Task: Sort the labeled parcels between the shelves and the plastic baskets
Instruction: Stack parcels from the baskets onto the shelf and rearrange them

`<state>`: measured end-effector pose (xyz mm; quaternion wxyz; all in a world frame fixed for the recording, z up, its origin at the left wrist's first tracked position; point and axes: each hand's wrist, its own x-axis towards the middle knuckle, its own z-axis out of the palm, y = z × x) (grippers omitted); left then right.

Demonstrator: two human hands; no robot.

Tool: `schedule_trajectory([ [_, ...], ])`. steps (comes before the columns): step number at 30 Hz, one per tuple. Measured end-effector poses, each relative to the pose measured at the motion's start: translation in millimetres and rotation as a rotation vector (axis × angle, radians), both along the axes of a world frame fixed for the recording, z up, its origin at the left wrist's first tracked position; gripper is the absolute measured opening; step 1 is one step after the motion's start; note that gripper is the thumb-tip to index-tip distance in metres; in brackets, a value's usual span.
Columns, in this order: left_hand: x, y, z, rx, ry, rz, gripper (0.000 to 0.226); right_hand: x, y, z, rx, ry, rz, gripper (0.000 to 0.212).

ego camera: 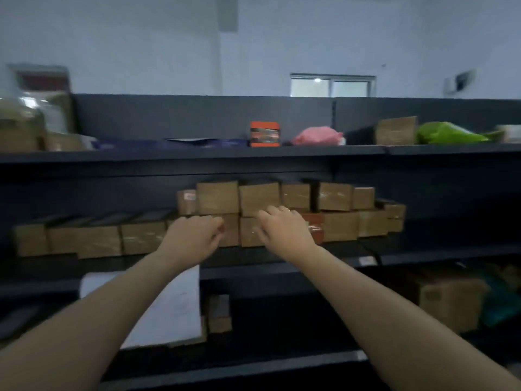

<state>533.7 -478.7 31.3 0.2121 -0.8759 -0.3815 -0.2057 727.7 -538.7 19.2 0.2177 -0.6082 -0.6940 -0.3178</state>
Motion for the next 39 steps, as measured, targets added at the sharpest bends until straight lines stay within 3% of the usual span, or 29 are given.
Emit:
schedule_trajectory([
  [8, -163, 81, -6, -0.024, -0.061, 0.241, 0.023, -159, 135, 4, -0.104, -0.032, 0.285, 0.032],
  [19, -249, 214, -33, -0.209, -0.142, 0.448, 0.038, -230, 301, -10, -0.288, -0.059, 0.323, 0.039],
  [25, -284, 285, -43, -0.329, -0.153, 0.514, 0.049, -262, 390, -13, -0.385, 0.060, 0.210, 0.043],
  [29, -281, 329, -50, -0.285, -0.059, 0.476, 0.054, -256, 422, -24, -0.447, 0.055, 0.010, 0.051],
  [32, -260, 358, -50, -0.233, -0.020, 0.416, 0.056, -246, 422, -38, -0.490, 0.104, -0.024, 0.060],
  [36, -252, 396, -60, -0.457, -0.065, 0.369, 0.056, -250, 417, -48, -0.471, 0.075, -0.068, 0.069],
  [39, -267, 415, -76, -0.520, -0.107, 0.243, 0.073, -256, 409, -48, -0.503, 0.050, -0.118, 0.079],
])
